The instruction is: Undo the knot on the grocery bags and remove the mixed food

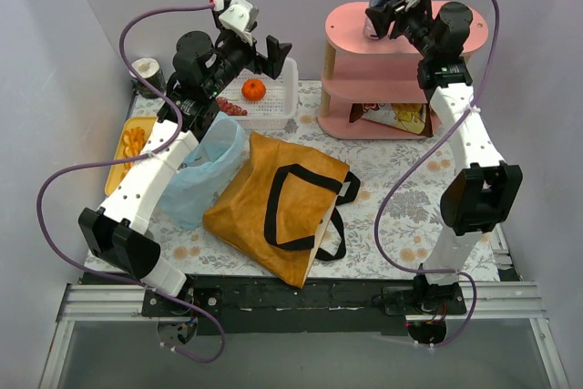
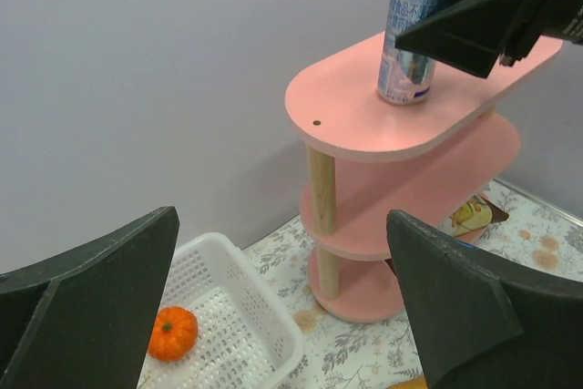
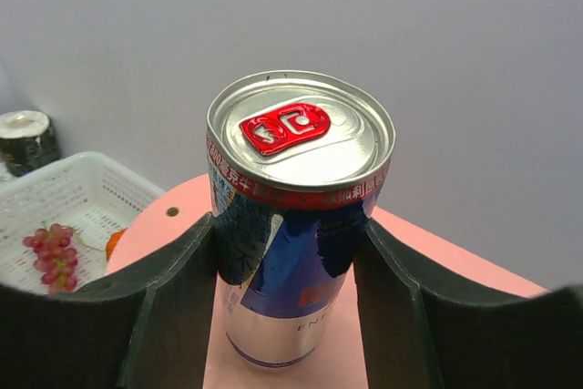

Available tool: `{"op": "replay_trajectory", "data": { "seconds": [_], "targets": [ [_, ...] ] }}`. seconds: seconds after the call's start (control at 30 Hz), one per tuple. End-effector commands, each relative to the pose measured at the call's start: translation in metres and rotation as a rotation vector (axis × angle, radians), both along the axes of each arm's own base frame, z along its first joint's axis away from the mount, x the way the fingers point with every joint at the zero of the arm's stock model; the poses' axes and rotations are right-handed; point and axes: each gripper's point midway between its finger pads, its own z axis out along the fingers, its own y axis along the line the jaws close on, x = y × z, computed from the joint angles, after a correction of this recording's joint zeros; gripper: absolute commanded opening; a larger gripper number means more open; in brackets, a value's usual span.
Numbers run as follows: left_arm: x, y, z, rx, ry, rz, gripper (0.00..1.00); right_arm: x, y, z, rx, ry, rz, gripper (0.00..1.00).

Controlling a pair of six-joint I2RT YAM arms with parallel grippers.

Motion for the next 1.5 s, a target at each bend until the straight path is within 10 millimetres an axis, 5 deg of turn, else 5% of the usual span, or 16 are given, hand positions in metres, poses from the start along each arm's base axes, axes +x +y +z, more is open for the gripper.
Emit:
{"op": "replay_trajectory", "data": {
  "seconds": [0.0,0.37,0.7,1.07,1.17,1.37,1.47],
  "targets": [
    [-0.013,0.007,0.006,0.008,-0.011,0.003,0.98,-0.002,-0.017,0.067,0.015,-0.189,-0.098,0.01],
    [-0.011,0.002,-0.009,0.02,0.028,-0.025,0.98,0.026,-0.014,0.043,0.008,-0.136,-0.097,0.01],
    [-0.009,0.003,-0.02,0.016,0.053,-0.034,0.98,0.007,-0.015,0.056,0.036,-0.156,-0.093,0.96],
    [-0.007,0.001,-0.026,0.003,0.073,-0.054,0.98,-0.013,-0.014,0.042,0.016,-0.105,-0.083,0.98],
    [-0.01,0.005,-0.029,0.013,0.073,-0.042,0.98,-0.037,-0.019,0.03,-0.009,-0.078,-0.089,0.98],
    [-0.013,0.011,-0.048,0.031,0.125,-0.014,0.98,-0.087,-0.062,0.001,-0.09,-0.048,-0.299,0.98],
    [-0.009,0.02,-0.058,0.001,0.175,0.038,0.98,-0.114,-0.058,-0.02,-0.204,0.036,-0.245,0.98]
  ]
}}
